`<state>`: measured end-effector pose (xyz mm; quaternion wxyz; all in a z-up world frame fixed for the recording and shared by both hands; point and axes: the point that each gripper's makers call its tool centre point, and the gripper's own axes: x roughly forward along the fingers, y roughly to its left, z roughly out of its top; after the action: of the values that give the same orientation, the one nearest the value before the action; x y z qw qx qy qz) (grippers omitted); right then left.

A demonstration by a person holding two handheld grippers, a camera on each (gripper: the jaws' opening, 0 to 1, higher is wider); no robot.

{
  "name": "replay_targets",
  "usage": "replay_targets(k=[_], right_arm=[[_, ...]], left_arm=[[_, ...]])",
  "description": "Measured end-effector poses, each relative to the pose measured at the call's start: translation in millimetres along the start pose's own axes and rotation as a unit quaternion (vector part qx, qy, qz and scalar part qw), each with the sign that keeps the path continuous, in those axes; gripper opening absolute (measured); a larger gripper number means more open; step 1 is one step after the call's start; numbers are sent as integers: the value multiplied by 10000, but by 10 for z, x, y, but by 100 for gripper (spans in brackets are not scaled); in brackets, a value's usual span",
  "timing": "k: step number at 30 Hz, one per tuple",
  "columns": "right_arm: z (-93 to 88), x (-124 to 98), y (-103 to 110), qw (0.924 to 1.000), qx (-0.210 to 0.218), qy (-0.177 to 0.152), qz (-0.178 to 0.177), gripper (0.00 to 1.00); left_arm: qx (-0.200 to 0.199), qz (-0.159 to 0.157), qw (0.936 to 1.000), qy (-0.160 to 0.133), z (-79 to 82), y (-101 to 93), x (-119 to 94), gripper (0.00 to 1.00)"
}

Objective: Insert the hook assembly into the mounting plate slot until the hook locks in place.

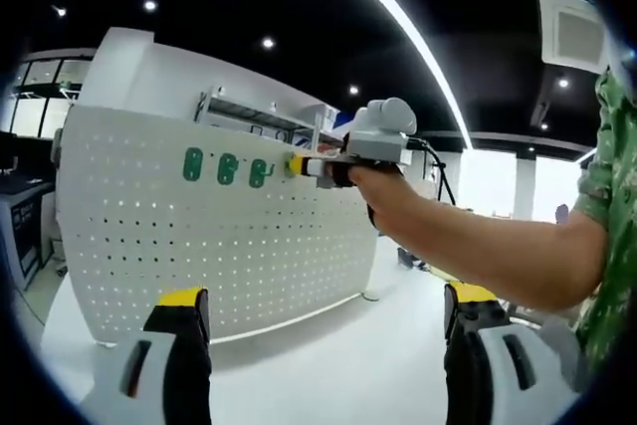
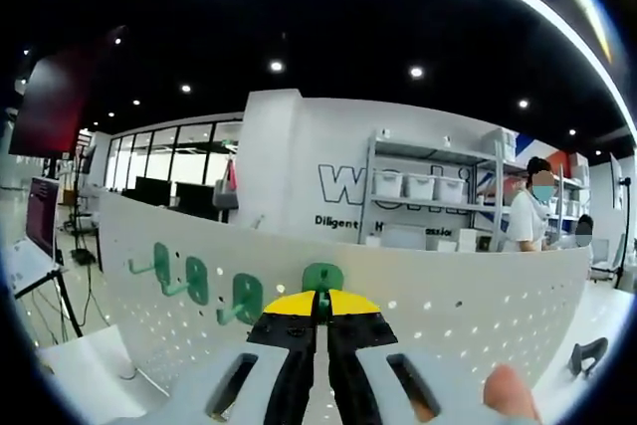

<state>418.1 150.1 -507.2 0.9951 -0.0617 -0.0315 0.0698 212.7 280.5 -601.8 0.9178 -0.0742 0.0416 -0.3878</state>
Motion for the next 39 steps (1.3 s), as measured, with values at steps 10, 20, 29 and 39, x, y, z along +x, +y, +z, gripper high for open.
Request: replay_targets(k=[10,20,29,39], right_arm=[[-37,-24,32,10000,-14,26,8,1],[-79,-23,23,10000,-7,54,-11,1],[-89,-11,33,10000,-7,64,4,1],[-126,5,50,9999,-11,106,33,1]], left_arm=[[265,27,9991,-322,177,29,-26,100],[537,82,9974,-471,271,41,-26,100],[575,95,9969,-522,311,66,-24,100],[575,79,9970,-511,313,61,-25,100]])
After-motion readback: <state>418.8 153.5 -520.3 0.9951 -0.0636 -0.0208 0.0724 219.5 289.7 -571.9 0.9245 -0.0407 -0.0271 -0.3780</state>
